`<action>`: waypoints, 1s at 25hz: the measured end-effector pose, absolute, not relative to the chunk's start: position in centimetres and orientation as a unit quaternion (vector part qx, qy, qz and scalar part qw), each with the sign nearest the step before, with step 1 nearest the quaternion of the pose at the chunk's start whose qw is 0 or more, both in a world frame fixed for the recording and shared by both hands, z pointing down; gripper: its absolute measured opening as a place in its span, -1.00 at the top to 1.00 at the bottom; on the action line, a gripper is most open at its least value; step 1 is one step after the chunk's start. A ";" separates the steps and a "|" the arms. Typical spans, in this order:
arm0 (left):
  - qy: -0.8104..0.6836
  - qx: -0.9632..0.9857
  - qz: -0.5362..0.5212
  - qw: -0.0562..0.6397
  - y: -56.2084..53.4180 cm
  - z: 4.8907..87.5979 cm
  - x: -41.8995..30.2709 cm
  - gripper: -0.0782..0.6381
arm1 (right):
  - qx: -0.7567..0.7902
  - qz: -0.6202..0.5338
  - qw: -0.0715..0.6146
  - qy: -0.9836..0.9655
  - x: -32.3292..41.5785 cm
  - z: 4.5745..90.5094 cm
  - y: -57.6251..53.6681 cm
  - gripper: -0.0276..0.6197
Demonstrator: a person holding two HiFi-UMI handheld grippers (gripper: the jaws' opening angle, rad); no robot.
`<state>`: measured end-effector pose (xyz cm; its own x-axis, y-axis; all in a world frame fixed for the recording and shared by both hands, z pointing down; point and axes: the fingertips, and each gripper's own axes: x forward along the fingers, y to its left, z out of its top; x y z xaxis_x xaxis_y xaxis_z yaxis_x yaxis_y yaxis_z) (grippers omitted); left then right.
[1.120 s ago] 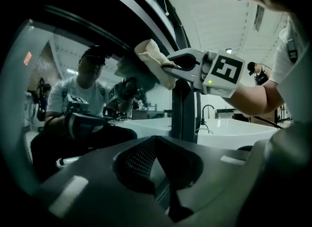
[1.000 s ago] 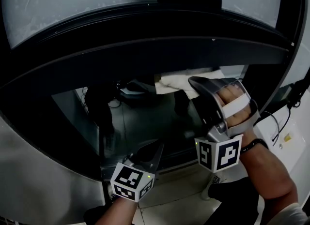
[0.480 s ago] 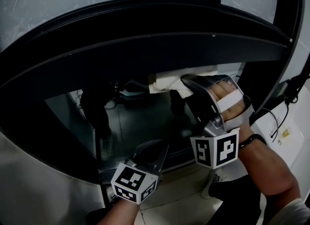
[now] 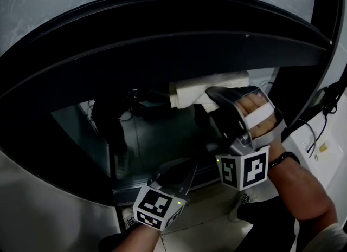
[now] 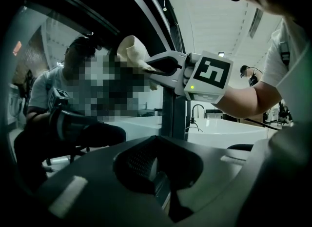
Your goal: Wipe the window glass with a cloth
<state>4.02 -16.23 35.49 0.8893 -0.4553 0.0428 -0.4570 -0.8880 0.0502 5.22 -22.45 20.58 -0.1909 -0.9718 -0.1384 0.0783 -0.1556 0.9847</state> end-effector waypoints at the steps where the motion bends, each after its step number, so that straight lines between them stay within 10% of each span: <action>1: -0.235 0.971 0.015 0.027 -16.3 35.5 4.0 0.73 | 0.463 -0.603 0.436 -0.481 5.2 20.6 -22.5 0.69; 25: -0.251 0.967 0.032 0.045 -17.5 35.8 3.9 0.73 | 0.457 -0.588 0.433 -0.509 6.0 23.3 -23.1 0.68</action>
